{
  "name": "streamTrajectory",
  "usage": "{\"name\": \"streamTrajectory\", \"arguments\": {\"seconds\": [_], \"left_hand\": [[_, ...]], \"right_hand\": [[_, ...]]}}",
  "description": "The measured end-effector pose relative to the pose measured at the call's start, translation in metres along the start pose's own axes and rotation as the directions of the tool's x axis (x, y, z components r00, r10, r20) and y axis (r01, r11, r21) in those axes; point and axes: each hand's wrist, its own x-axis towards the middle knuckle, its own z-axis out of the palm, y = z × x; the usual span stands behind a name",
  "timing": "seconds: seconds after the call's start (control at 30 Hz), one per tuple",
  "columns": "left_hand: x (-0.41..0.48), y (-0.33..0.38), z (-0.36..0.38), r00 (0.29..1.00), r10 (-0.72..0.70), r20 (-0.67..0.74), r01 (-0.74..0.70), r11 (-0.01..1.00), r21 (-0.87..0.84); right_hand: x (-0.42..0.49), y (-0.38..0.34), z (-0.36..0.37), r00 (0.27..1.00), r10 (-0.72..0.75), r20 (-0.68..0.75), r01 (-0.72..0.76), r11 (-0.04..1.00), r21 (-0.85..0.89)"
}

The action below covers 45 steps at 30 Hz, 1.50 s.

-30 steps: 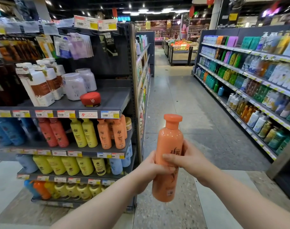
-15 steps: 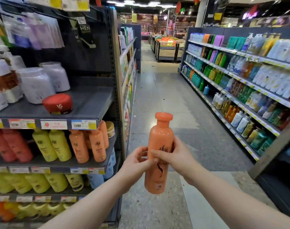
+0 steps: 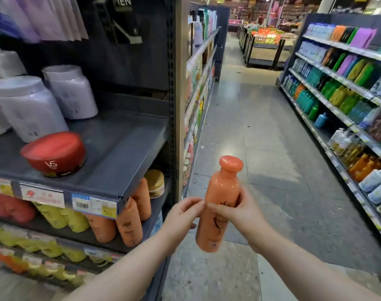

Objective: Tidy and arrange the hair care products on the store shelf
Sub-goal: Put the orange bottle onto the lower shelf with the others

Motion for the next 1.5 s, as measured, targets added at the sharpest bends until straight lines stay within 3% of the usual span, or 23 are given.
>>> {"name": "streamTrajectory", "arguments": {"seconds": [0.2,0.4,0.7,0.83,0.97,1.1,1.27,1.4,1.5], "left_hand": [[0.062,-0.015,-0.004,0.922,0.001,-0.388,0.012,0.999,0.032],[0.135,-0.046,-0.007,0.734,-0.001,-0.680,0.133,0.981,0.142],[0.211,-0.076,-0.029,0.502,-0.067,-0.862,0.456,0.868,0.198],[0.233,-0.085,-0.046,0.352,-0.197,-0.915,0.602,0.796,0.060],[0.243,-0.100,-0.050,0.323,-0.246,-0.914,0.557,0.830,-0.026],[0.248,-0.115,-0.053,0.285,-0.246,-0.926,0.422,0.900,-0.109],[0.246,-0.123,-0.057,0.294,-0.067,-0.953,0.320,0.947,0.032],[0.235,-0.126,-0.038,0.244,-0.083,-0.966,0.308,0.952,-0.004],[0.219,-0.133,-0.013,0.277,-0.048,-0.960,0.230,0.973,0.017]], "right_hand": [[0.095,0.015,0.002,0.988,0.012,0.151,-0.005,0.999,-0.043],[0.193,0.034,-0.002,0.930,-0.006,0.369,0.041,0.995,-0.087],[0.288,0.067,0.015,0.824,-0.012,0.566,0.113,0.983,-0.144],[0.312,0.083,0.028,0.798,-0.029,0.602,0.131,0.983,-0.126],[0.324,0.092,0.040,0.779,-0.064,0.624,0.162,0.982,-0.101],[0.331,0.100,0.049,0.768,-0.081,0.635,0.187,0.977,-0.101],[0.336,0.108,0.053,0.767,-0.071,0.637,0.157,0.984,-0.080],[0.338,0.108,0.054,0.769,-0.092,0.632,0.177,0.981,-0.073],[0.336,0.103,0.058,0.760,-0.124,0.638,0.220,0.973,-0.073]]}}
